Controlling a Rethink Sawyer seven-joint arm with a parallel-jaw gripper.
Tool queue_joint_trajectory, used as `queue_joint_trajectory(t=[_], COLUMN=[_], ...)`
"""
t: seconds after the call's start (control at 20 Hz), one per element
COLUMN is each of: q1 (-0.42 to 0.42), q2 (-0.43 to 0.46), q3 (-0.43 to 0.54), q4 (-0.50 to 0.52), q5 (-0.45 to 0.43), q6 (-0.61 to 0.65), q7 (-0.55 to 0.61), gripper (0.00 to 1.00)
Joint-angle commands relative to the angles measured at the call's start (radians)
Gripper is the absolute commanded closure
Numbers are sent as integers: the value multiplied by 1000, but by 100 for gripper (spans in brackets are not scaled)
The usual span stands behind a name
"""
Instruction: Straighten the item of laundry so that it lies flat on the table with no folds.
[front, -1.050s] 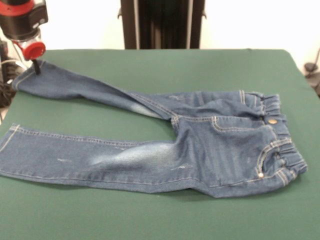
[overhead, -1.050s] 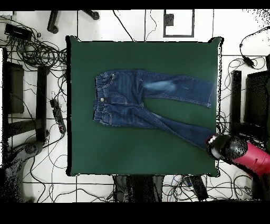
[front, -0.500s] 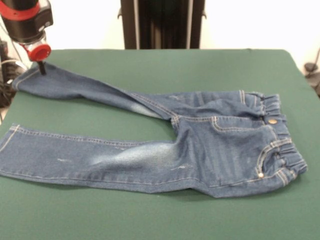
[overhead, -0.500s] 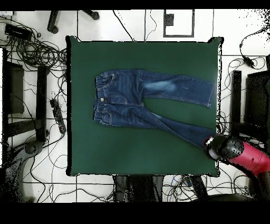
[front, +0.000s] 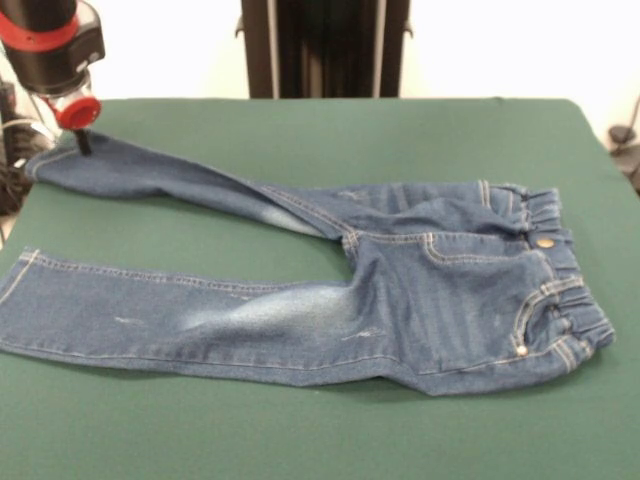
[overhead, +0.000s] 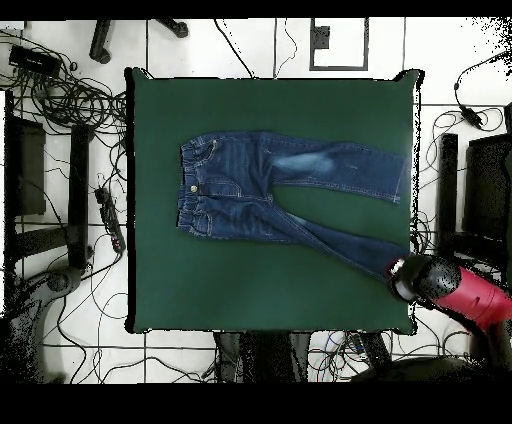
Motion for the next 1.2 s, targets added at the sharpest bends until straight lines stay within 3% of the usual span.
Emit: queue_joint_trajectory(t=[0.05,0.3,0.55,0.9,0.95,1.2], q1=[30,-16,0,41,42,37], q2=[141,197,210,236,239,240], q3=[47,102,89,57,57,60], q4=[-82,-133,-159,-231,-240,-236], q5=[22,29,19,-1,-7,-13], q6=[114,145,201,393,408,417], q7=[52,-4,-12,-27,-26,-42], gripper=[0,0,0,0,100,100])
